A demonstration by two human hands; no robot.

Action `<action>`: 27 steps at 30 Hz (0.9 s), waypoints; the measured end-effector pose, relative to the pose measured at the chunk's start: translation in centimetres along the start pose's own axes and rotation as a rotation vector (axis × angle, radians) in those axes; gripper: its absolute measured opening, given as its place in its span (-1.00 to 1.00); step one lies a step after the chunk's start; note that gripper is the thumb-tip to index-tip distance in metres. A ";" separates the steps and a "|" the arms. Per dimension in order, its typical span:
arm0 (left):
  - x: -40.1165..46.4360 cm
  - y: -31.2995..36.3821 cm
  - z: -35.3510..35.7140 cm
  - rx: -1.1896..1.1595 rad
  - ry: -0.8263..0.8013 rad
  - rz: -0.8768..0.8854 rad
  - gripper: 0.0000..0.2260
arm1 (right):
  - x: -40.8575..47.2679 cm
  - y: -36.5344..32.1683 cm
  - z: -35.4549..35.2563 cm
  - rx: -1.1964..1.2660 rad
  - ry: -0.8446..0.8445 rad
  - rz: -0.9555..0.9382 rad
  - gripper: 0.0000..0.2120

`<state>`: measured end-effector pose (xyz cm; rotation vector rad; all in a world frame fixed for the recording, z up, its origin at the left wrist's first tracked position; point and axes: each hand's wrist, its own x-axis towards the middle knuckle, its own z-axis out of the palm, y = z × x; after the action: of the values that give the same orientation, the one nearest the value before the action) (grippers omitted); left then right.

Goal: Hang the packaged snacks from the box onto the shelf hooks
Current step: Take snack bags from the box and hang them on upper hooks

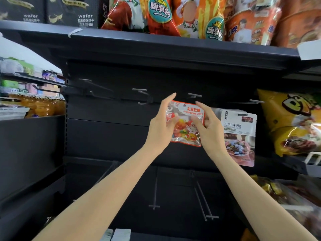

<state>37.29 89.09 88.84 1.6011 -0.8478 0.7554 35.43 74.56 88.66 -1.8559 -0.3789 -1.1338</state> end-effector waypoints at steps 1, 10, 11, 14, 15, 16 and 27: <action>0.2 -0.2 0.4 0.022 -0.004 -0.010 -0.57 | 0.2 0.2 0.0 -0.055 0.020 0.014 -0.61; 0.9 -1.0 2.0 0.146 -0.012 -0.101 -0.63 | 0.9 1.1 0.4 -0.205 0.097 0.062 -0.59; 1.0 -1.0 2.1 0.149 -0.011 -0.102 -0.63 | 0.9 1.1 0.4 -0.222 0.106 0.058 -0.59; 1.1 -1.0 2.3 0.148 -0.021 -0.101 -0.61 | 0.8 1.1 0.4 -0.230 0.132 0.059 -0.59; 1.1 -1.0 2.3 0.148 -0.030 -0.101 -0.61 | 0.9 1.2 0.5 -0.231 0.142 0.057 -0.59; 1.2 -1.1 2.4 0.152 -0.040 -0.103 -0.61 | 1.0 1.3 0.5 -0.234 0.151 0.057 -0.59; 3.0 -2.9 3.6 0.415 -0.075 -0.169 -0.55 | 2.5 2.7 1.6 -0.475 0.046 0.060 -0.53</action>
<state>41.49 85.56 89.19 2.0522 -0.6222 0.7885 39.36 73.90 89.01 -2.2253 -0.0220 -1.3027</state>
